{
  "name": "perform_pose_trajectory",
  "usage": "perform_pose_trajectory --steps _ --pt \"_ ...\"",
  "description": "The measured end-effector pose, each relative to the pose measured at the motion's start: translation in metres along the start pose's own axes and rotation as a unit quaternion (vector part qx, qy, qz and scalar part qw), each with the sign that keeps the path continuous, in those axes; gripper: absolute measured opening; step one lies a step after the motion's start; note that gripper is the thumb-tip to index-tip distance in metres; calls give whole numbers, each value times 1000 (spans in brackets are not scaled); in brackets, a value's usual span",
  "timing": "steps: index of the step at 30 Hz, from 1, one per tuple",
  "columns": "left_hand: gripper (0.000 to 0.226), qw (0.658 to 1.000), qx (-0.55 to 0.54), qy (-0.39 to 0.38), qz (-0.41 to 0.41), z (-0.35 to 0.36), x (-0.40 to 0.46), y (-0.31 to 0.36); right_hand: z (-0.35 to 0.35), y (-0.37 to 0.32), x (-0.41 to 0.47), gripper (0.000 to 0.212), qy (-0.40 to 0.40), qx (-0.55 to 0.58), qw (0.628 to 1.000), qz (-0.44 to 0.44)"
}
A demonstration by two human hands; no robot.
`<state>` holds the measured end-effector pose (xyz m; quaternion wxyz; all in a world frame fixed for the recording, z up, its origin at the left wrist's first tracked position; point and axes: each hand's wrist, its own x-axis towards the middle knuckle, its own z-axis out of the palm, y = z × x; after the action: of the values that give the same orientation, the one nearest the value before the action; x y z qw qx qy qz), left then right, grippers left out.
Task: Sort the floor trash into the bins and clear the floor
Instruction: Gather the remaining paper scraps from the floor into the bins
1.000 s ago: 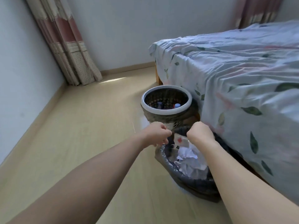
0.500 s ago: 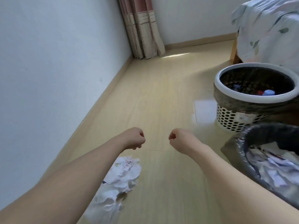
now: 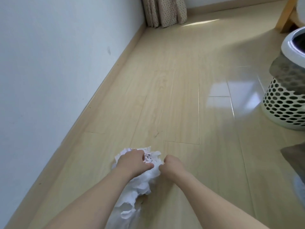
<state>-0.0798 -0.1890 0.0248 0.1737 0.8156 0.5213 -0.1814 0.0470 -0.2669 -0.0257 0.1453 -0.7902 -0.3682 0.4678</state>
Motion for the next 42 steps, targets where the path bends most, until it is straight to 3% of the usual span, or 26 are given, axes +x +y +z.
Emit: perform_pose_trajectory --steps 4,7,10,12,16,22,28,34,42 --pt "19 998 62 17 13 19 21 1 15 -5 21 13 14 -14 999 38" --pt "22 1000 -8 6 -19 10 26 -6 23 -7 27 29 19 -64 997 29" --pt "23 994 -101 3 -42 -5 23 -17 22 -5 23 21 -3 -73 997 11" --pt "16 985 -158 7 -66 -15 19 -25 12 -6 17 9 -24 -31 999 1" --pt "11 961 -258 27 -98 -39 4 -31 -17 -14 2 9 -10 89 996 -23" --pt "14 955 -283 55 -73 -74 -29 -1 -71 -32 -45 20 -30 108 990 -84" --pt "21 962 -243 115 -54 -112 -64 53 -126 -30 -99 28 -23 -67 993 -99" --pt "11 949 -294 90 67 -139 -96 142 -195 -2 -163 29 56 -165 982 -67" --pt "13 925 -297 10 238 -120 -135 299 -320 97 -245 29 244 -58 967 53"
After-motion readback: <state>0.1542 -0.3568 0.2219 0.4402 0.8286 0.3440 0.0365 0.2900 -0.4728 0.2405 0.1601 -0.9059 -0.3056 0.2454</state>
